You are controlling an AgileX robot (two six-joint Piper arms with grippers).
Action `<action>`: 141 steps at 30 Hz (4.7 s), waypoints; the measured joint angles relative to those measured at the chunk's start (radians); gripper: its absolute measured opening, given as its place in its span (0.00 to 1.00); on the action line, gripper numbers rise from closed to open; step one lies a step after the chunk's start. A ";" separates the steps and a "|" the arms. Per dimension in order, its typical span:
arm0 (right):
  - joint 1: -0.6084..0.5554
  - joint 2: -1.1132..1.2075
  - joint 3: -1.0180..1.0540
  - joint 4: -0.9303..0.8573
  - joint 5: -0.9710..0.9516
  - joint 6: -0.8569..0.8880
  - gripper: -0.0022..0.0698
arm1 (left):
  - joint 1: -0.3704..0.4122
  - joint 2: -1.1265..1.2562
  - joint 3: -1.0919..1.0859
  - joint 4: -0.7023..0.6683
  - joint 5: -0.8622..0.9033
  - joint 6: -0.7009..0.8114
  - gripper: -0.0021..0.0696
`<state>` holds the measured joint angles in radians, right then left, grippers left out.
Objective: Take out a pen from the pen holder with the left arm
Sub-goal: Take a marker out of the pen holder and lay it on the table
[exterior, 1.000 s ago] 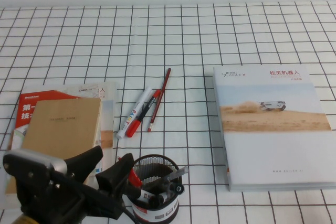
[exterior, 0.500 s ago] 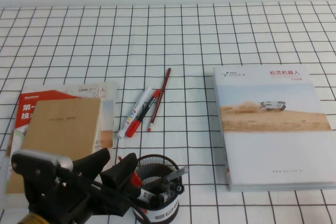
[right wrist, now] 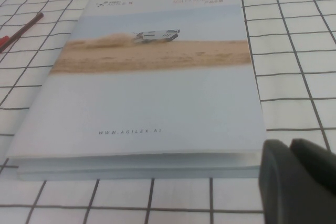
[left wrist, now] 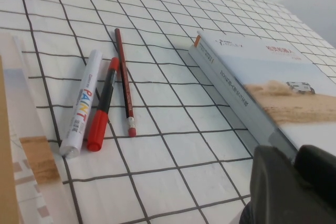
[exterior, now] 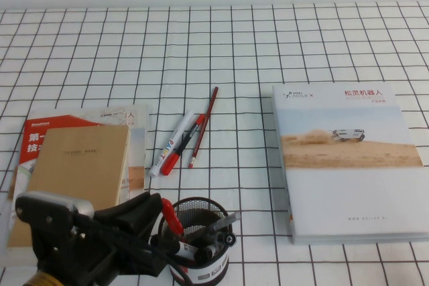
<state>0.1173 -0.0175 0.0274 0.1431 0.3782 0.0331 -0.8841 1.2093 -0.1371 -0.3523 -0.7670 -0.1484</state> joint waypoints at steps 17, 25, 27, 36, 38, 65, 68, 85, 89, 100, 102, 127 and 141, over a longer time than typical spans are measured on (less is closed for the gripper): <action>0.000 0.000 0.000 0.000 0.000 0.000 0.01 | 0.000 0.000 0.000 0.008 -0.003 0.000 0.03; 0.000 0.000 0.000 0.000 0.000 0.000 0.01 | 0.000 -0.039 0.000 0.045 -0.013 0.051 0.08; 0.000 0.000 0.000 0.000 0.000 0.000 0.01 | 0.000 -0.073 0.000 0.060 0.005 0.054 0.14; 0.000 0.000 0.000 0.000 0.000 0.000 0.01 | 0.000 -0.281 -0.034 0.069 0.295 0.071 0.21; 0.000 0.000 0.000 0.000 0.000 0.000 0.01 | 0.000 -0.314 -0.062 0.094 0.382 0.086 0.21; 0.000 0.000 0.000 0.000 0.000 0.000 0.01 | 0.020 -0.589 -0.017 0.669 0.627 -0.438 0.70; 0.000 0.000 0.000 0.000 0.000 0.000 0.01 | 0.020 -0.593 0.022 0.666 0.578 -0.440 0.74; 0.000 0.000 0.000 0.000 0.000 0.000 0.01 | 0.020 -0.596 0.070 0.352 0.475 -0.089 0.75; 0.000 0.000 0.000 0.000 0.000 0.000 0.01 | 0.020 -0.596 0.070 0.277 0.379 0.017 0.76; 0.000 0.000 0.000 0.000 0.000 0.000 0.01 | 0.020 -0.596 0.159 0.240 0.168 0.044 0.76; 0.000 0.000 0.000 0.000 0.000 0.000 0.01 | 0.020 -0.596 0.159 0.239 0.146 0.044 0.76; 0.000 0.000 0.000 0.000 0.000 0.000 0.01 | 0.020 -0.115 0.159 0.312 -0.130 -0.117 0.76; 0.000 0.000 0.000 0.000 0.000 0.000 0.01 | 0.020 0.013 0.136 0.305 -0.169 -0.126 0.76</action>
<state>0.1173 -0.0175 0.0274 0.1431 0.3782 0.0331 -0.8637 1.2222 -0.0006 -0.0472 -0.9364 -0.2744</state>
